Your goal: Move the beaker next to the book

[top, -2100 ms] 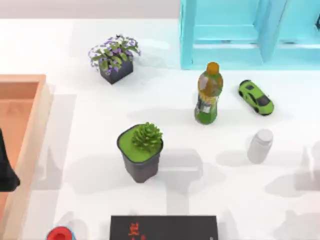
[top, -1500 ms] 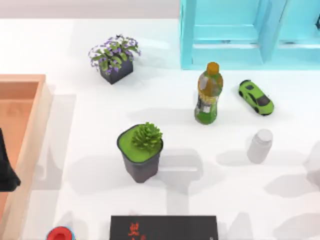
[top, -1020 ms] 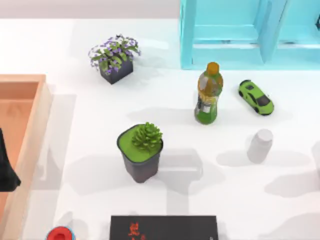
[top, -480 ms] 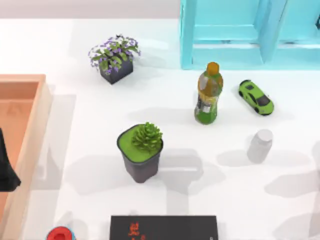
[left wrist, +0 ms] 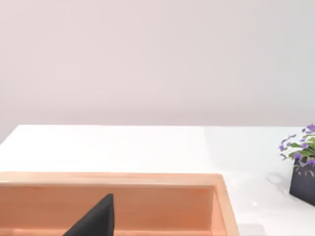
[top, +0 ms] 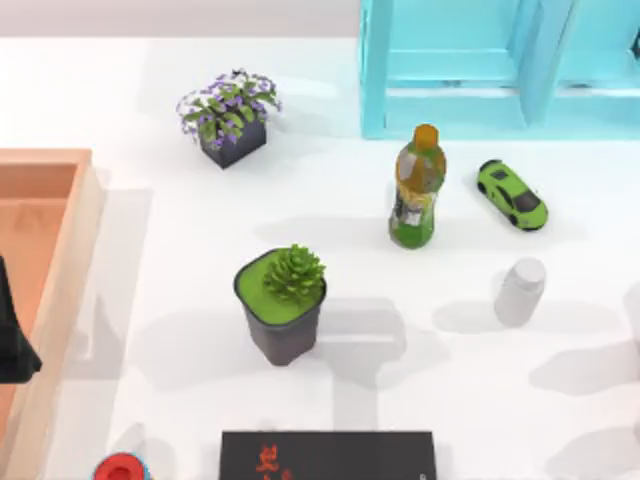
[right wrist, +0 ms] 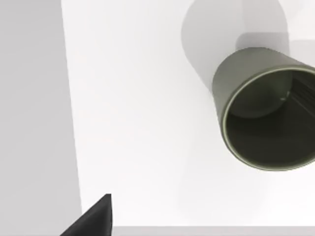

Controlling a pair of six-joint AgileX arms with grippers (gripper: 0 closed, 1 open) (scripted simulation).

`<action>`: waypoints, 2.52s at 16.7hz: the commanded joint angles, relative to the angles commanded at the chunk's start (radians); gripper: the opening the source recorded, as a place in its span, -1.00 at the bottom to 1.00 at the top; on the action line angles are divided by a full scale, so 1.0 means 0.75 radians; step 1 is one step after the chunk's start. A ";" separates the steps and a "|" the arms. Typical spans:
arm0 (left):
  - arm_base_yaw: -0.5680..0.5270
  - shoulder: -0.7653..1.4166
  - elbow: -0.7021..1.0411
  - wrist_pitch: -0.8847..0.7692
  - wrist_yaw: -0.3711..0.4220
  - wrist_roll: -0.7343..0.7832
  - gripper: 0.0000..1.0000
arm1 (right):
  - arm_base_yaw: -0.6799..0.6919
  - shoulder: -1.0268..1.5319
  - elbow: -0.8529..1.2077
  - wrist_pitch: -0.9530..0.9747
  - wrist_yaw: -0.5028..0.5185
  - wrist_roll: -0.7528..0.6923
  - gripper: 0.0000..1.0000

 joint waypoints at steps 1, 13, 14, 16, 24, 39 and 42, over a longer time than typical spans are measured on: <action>0.000 0.000 0.000 0.000 0.000 0.000 1.00 | 0.000 0.000 0.000 0.000 0.000 0.000 1.00; 0.000 0.000 0.000 0.000 0.000 0.000 1.00 | 0.007 0.140 -0.344 0.497 0.000 0.009 1.00; 0.000 0.000 0.000 0.000 0.000 0.000 1.00 | 0.007 0.153 -0.375 0.536 0.000 0.010 1.00; 0.000 0.000 0.000 0.000 0.000 0.000 1.00 | 0.007 0.165 -0.406 0.571 0.000 0.010 1.00; 0.000 0.000 0.000 0.000 0.000 0.000 1.00 | 0.007 0.165 -0.406 0.572 0.000 0.010 0.25; 0.000 0.000 0.000 0.000 0.000 0.000 1.00 | 0.007 0.165 -0.406 0.572 0.000 0.010 -1.00; 0.000 0.000 0.000 0.000 0.000 0.000 1.00 | 0.008 0.163 -0.402 0.567 0.000 0.009 -1.00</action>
